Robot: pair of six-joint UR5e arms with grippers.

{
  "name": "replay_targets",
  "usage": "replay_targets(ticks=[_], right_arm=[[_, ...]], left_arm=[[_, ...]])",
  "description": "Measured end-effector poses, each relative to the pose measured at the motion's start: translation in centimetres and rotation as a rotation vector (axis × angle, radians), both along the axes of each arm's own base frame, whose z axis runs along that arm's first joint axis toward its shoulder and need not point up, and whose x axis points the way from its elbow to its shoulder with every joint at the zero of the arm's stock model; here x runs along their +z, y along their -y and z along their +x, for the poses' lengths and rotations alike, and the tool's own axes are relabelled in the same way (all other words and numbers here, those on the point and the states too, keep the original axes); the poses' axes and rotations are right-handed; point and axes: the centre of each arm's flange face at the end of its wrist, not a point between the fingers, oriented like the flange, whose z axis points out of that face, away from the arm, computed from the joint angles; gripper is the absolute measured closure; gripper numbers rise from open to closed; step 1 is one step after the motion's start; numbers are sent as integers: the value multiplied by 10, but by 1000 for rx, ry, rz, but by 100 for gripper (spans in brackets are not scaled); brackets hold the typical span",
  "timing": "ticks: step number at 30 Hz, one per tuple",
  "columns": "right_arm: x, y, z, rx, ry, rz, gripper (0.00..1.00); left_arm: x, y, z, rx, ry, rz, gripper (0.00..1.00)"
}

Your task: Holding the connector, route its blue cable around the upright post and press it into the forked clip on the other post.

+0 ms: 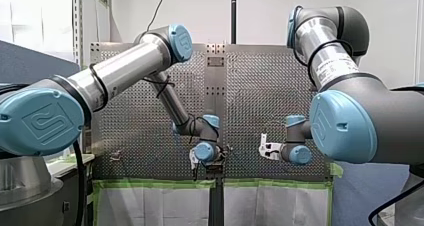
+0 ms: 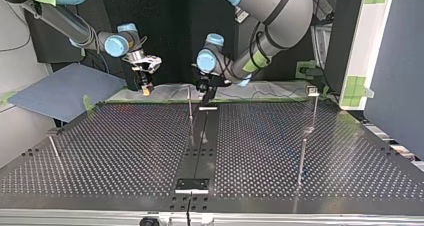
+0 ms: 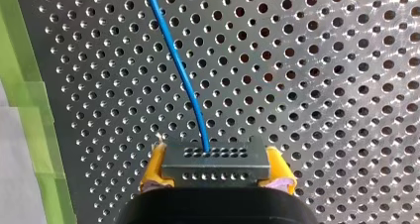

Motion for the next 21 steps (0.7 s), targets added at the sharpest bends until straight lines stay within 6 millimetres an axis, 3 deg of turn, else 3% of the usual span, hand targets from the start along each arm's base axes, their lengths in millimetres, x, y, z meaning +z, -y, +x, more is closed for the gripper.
replay_targets(ticks=[9, 21], right_arm=[[0, 0, 1, 1, -1, -2, 100], [0, 0, 1, 2, 0, 0, 100]], left_arm=[[19, 1, -11, -80, -6, -19, 0], [6, -5, -32, -154, -60, 27, 0]])
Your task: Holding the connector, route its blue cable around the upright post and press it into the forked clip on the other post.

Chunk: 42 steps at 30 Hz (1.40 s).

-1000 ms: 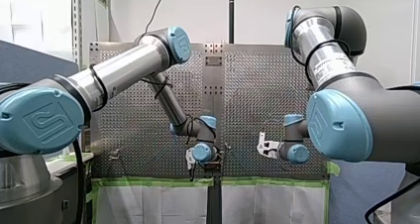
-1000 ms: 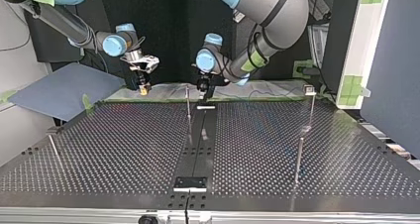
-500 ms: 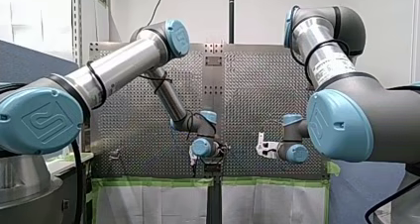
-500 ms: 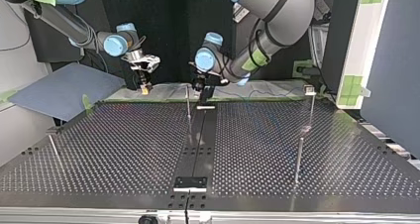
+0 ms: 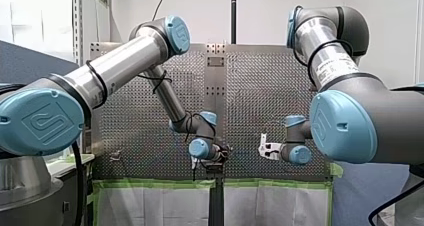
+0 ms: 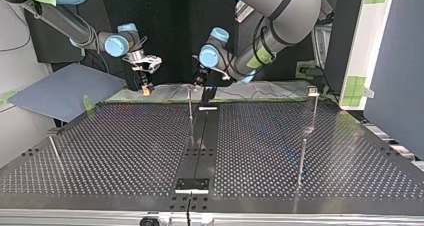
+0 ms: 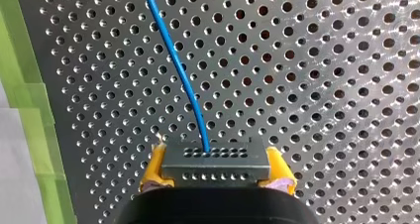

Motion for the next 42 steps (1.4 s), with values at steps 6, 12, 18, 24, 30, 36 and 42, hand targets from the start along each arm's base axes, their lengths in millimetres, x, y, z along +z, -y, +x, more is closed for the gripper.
replay_targets(ticks=[6, 12, 18, 24, 30, 36, 42], right_arm=[[0, 0, 0, 0, 0, 1, 100], [0, 1, -1, -2, 1, -1, 100], [0, 1, -2, -3, 1, -2, 100], [0, 1, -2, -4, 1, -2, 100], [0, 2, -2, -5, 5, -5, 100], [0, 2, -2, -5, 7, -5, 100], [0, 2, -2, -5, 8, -5, 100]], left_arm=[[-1, -1, -2, 1, 0, 10, 0], [3, 0, -3, 1, 7, 11, 0], [9, 0, -5, -1, 17, 16, 0], [16, -4, -13, -7, 33, 22, 0], [15, -5, -22, -17, 35, 41, 0], [14, -1, -27, -24, 39, 52, 0], [14, 3, -30, -31, 44, 51, 0]])
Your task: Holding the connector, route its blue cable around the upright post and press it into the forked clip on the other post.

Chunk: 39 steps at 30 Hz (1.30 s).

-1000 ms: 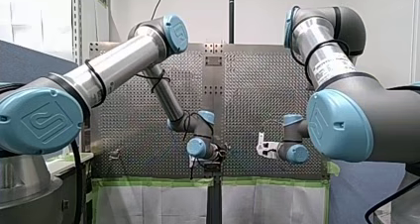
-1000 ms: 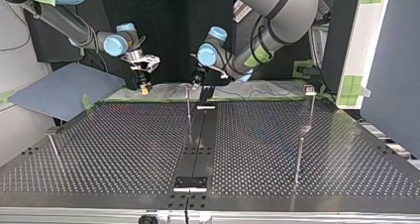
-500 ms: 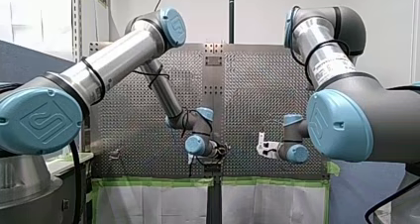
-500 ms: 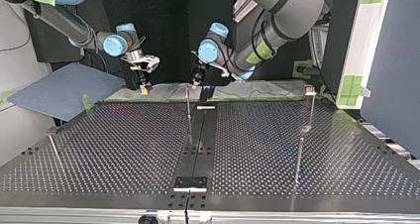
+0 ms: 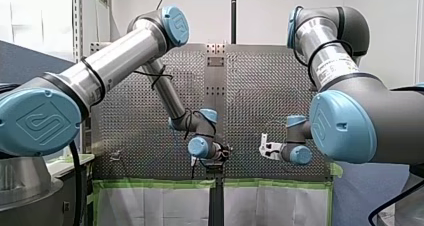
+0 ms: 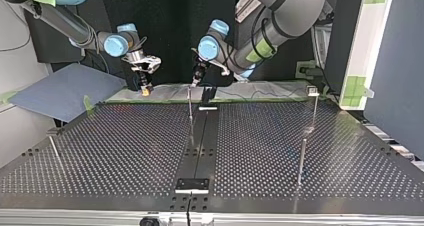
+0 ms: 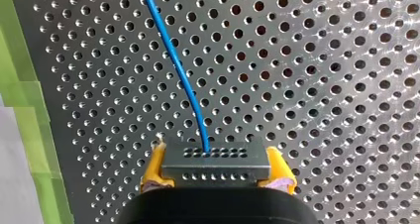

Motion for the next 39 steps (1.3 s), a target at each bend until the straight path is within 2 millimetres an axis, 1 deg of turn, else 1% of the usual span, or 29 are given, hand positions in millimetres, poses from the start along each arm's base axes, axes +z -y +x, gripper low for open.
replay_targets(ticks=[20, 26, 39], right_arm=[[-1, -1, 1, 3, -1, 4, 100], [-2, -2, 1, 3, -1, 7, 100], [-2, -2, 1, 5, 2, 14, 100]], left_arm=[[1, 2, -4, 13, -1, 8, 0], [13, -3, -7, 40, 8, 14, 0], [49, -18, -24, 81, 66, -23, 0]])
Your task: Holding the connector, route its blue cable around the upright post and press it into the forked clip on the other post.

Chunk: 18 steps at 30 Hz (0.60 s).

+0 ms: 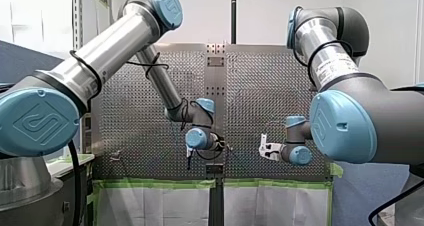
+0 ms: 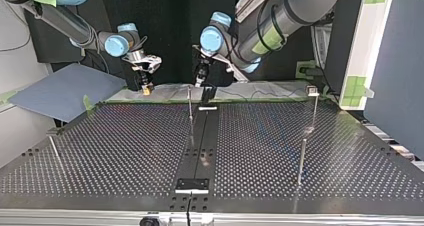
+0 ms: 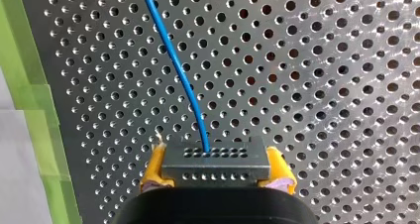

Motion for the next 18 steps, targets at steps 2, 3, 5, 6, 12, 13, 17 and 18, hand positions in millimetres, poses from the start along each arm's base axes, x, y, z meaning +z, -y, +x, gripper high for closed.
replay_targets(ticks=[2, 3, 5, 6, 12, 13, 17, 18], right_arm=[[0, 0, 0, 0, 0, 0, 100], [0, 0, 0, 0, 0, 0, 100], [0, 0, 0, 0, 1, 0, 100], [0, 0, 0, 1, 1, 0, 100], [-1, -1, 1, 1, 0, 2, 100], [-1, -1, 1, 2, 0, 3, 100], [-1, -1, 1, 2, 0, 3, 100], [-1, -1, 1, 2, 0, 3, 100]], left_arm=[[5, -2, -2, 4, 8, -16, 0], [9, -4, -3, 6, 13, -28, 0], [14, -6, -5, 9, 21, -46, 0], [18, -8, -6, 12, 26, -58, 0], [35, -16, -14, 24, 56, -113, 0], [38, -17, -15, 27, 62, -119, 0], [49, -23, -20, 45, 89, -140, 0], [53, -26, -22, 51, 99, -145, 0]])
